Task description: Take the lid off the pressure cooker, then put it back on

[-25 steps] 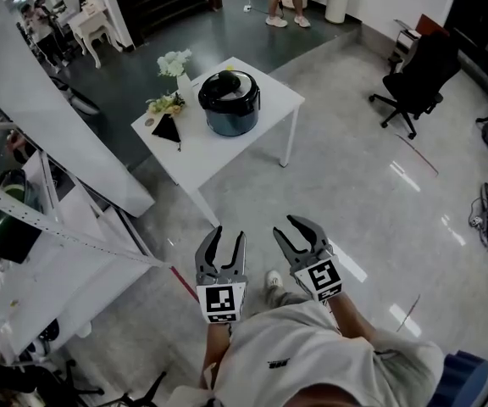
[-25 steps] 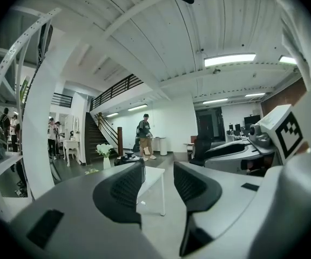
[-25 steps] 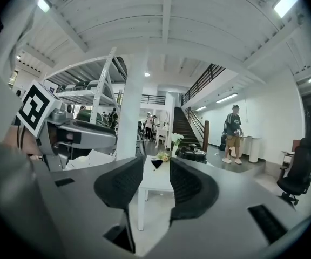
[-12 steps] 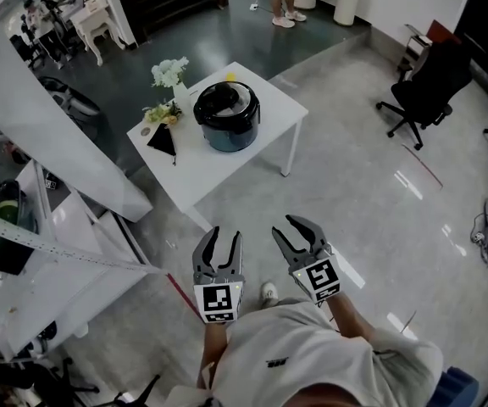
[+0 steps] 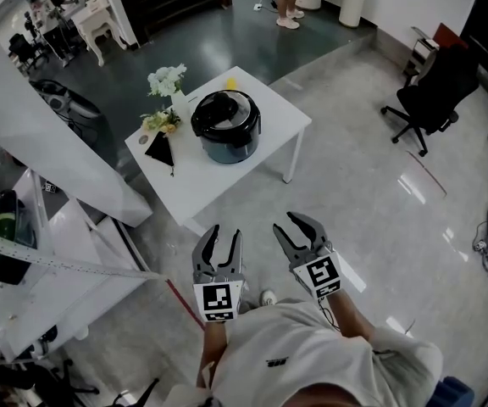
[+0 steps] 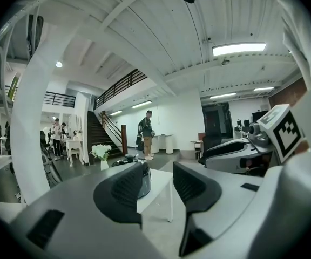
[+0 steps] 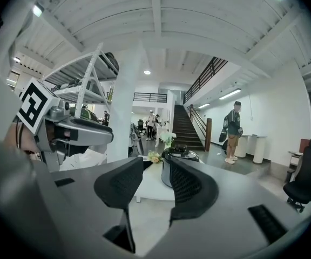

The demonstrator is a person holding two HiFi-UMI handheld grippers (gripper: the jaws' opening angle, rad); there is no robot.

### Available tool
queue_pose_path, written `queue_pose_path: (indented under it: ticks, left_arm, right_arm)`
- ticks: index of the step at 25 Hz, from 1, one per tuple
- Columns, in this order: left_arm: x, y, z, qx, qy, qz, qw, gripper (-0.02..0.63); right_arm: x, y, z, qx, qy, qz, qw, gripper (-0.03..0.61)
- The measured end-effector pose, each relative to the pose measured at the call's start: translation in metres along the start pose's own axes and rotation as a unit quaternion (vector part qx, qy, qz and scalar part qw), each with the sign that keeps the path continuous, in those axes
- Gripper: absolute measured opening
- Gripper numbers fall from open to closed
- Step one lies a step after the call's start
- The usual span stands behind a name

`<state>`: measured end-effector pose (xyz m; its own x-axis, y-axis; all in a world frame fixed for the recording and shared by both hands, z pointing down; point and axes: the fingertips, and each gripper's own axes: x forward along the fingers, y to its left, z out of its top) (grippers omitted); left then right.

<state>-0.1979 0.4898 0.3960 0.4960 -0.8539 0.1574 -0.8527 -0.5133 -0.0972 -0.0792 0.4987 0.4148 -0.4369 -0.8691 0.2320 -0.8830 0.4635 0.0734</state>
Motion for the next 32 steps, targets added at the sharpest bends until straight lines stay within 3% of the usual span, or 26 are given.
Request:
queue_pose_path:
  ticks: [10,32]
  left_arm:
    - [0.059,0.03,-0.005,-0.001,-0.001,-0.021,0.9998,0.189]
    - [0.213,0.145,-0.001,-0.002,0.003,-0.084,0.9965,0.189]
  right_arm:
    - [0.053,-0.027,0.002,-0.002,0.005,-0.017,1.0,0.155]
    - [0.225,-0.082,0.035,0.01,0.028,-0.066,0.997,0.155]
